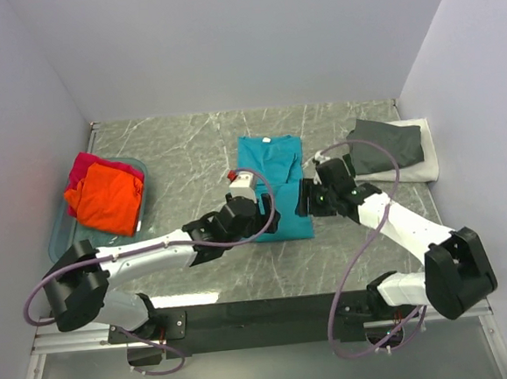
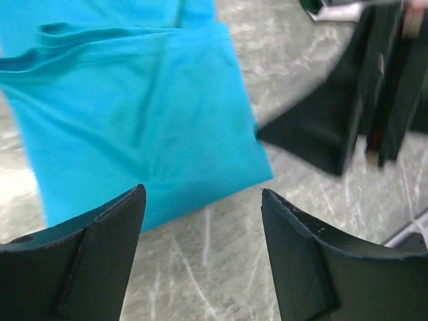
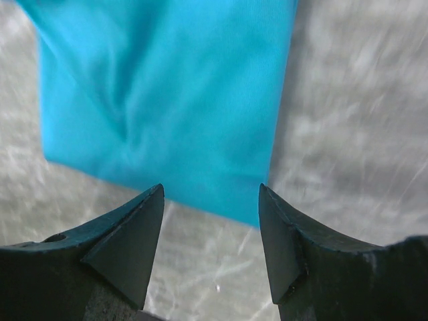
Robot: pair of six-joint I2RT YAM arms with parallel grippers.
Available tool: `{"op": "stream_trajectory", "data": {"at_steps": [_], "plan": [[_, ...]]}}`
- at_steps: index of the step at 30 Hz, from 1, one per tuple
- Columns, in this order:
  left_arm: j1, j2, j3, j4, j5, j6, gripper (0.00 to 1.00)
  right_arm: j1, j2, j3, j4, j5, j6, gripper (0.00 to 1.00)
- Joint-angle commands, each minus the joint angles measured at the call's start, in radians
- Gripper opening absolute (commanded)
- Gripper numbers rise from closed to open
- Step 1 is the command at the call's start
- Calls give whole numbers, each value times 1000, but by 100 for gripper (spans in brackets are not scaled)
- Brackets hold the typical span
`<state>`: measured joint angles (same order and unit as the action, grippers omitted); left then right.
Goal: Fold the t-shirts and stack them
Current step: Fold the tshirt
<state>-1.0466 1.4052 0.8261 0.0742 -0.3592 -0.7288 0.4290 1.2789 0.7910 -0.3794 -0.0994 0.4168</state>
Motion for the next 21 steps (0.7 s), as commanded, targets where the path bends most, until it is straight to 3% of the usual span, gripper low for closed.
{"op": "stream_trajectory", "data": {"at_steps": [1,9,21], "plan": [[13,-37,-63,-108,-90,-33,77,24,-65,-82,51,-6,71,66],[141,-124,-208,-34,9,-37,78,40,-35,-159,109,-22,111,66],[203,-28,-234,62,157,-46,78,51,4,-211,151,-34,137,66]]}}
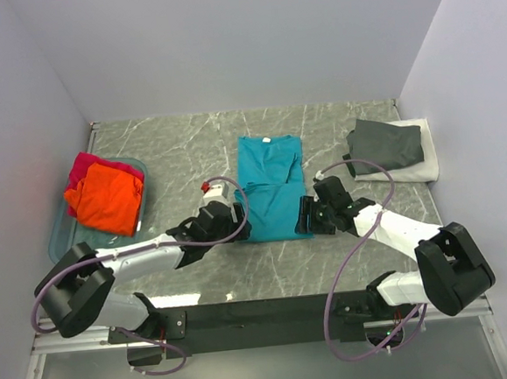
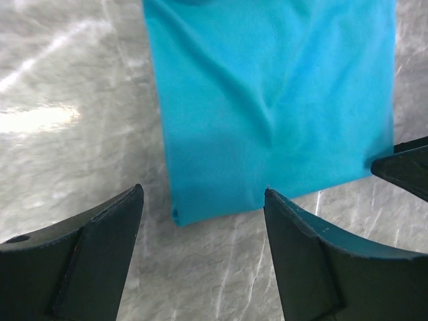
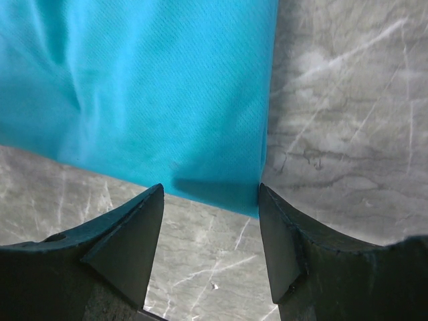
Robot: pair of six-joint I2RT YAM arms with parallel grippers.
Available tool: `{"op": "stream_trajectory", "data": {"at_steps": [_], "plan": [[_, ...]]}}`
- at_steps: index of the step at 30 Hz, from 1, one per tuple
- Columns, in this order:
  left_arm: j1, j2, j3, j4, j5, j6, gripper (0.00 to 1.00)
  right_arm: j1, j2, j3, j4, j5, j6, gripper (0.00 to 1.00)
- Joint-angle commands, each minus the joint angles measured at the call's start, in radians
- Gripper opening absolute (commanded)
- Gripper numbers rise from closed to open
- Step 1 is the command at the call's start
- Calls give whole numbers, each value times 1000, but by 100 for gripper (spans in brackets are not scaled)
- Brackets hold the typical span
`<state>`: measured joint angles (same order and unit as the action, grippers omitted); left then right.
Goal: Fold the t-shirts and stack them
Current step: Fold the tshirt
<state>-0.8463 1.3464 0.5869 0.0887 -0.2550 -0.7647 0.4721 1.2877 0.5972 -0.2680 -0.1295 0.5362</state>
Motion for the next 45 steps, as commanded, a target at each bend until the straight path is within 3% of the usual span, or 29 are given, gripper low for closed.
{"op": "stream_trajectory", "data": {"at_steps": [1,17,27,31,33,34,35,37,39,40,43,45], "plan": [[3,36,5,46,53,-13,78,8,-8,-22,41,-4,19,66],[3,99,2,0,51,-41,69,30,18,-54,66,-4,39,66],[3,154,-7,16,69,-53,46,34,22,-43,50,13,38,65],[3,157,-7,8,68,-53,29,36,27,-47,53,13,39,64],[3,154,-9,2,65,-51,21,37,30,-48,55,8,39,60],[3,154,-10,-1,66,-53,7,37,30,-45,52,7,39,52],[3,152,-10,-1,65,-53,1,37,32,-43,50,4,38,47],[3,151,-13,-4,69,-51,1,45,32,-39,39,2,36,30],[3,145,-16,-13,79,-47,0,51,25,-34,13,2,30,22],[3,139,-18,-17,86,-42,1,60,16,-30,0,2,27,12],[1,103,-32,-33,128,-30,1,82,-34,-30,-56,-7,21,0],[-3,62,-42,-49,169,-19,1,106,-70,-33,-103,-7,24,0]]}}
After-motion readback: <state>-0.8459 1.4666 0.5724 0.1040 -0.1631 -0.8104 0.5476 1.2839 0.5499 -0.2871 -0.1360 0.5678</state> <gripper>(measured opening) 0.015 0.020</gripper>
